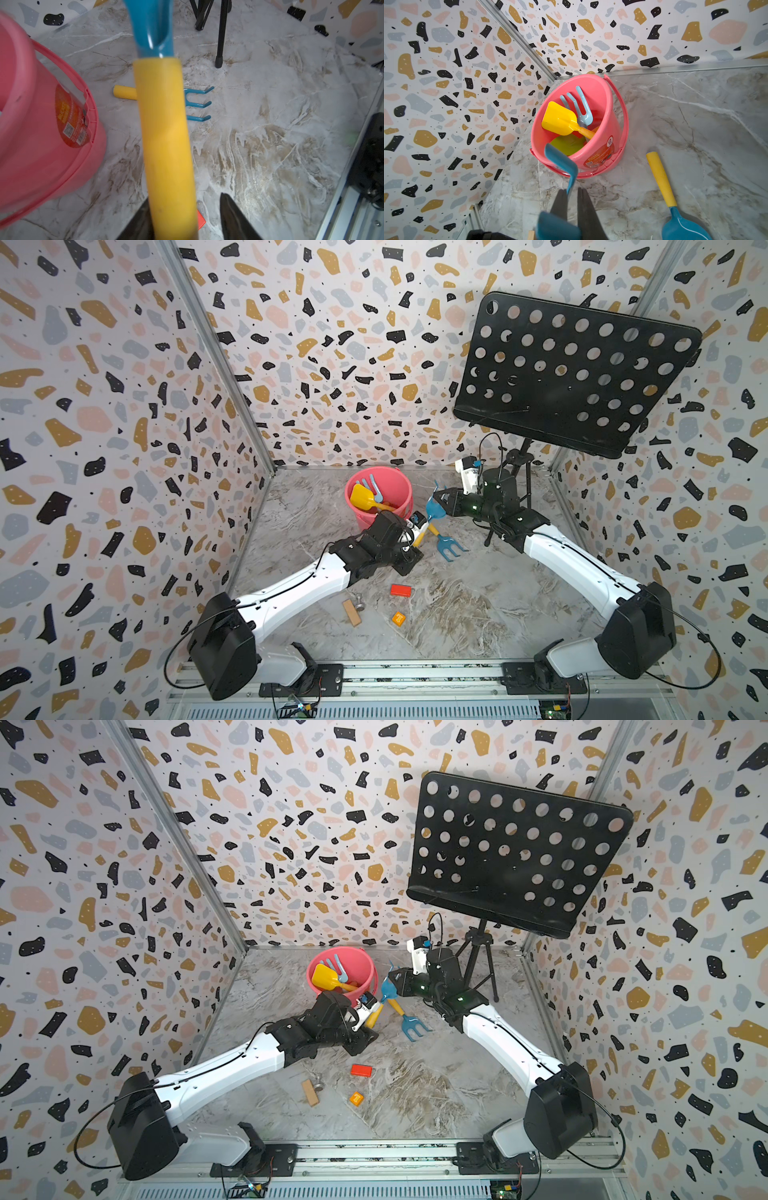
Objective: Organize the gardening tools
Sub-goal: Pick up the gardening tool from the center of the board, then place the gardening tool in the container.
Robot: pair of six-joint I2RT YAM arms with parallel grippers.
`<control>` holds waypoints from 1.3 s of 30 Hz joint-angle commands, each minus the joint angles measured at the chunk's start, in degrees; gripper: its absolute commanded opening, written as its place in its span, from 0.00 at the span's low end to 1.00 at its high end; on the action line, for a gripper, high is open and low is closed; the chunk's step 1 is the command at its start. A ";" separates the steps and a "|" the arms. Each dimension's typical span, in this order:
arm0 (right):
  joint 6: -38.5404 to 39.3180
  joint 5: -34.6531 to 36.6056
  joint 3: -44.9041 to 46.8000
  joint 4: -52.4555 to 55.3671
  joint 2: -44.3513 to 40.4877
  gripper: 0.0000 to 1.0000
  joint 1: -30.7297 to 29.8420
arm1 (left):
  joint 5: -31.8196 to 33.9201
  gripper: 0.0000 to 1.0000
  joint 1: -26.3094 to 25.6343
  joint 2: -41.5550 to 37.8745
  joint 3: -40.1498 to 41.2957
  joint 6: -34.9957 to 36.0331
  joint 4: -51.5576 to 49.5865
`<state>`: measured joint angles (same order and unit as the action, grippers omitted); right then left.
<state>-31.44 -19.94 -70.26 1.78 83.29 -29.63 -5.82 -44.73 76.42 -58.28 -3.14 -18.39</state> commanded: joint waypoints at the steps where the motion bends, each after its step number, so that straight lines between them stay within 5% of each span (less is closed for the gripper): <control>1: 5.01 0.17 -5.14 2.35 0.71 0.00 0.02 | 2.57 0.93 -0.18 -3.58 1.83 -1.61 2.38; 2: 6.52 0.73 -6.39 3.31 1.22 0.00 -0.11 | 3.43 1.00 -0.18 -4.83 2.42 -1.97 2.45; 23: 32.25 18.01 -45.14 10.00 26.14 0.00 -7.87 | 28.22 0.99 -0.18 -27.81 10.53 -12.62 -0.93; 30: 35.44 20.52 -57.69 14.49 37.18 0.00 -8.17 | 31.11 0.99 -0.12 -30.51 11.82 -14.71 -0.62; 39: 33.86 20.19 -58.52 16.47 43.10 0.00 -8.25 | 32.65 0.99 -0.11 -31.21 12.23 -15.80 -0.78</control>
<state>2.57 -0.03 -126.69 16.82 127.09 -37.58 25.23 -44.75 45.82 -46.63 -17.93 -19.97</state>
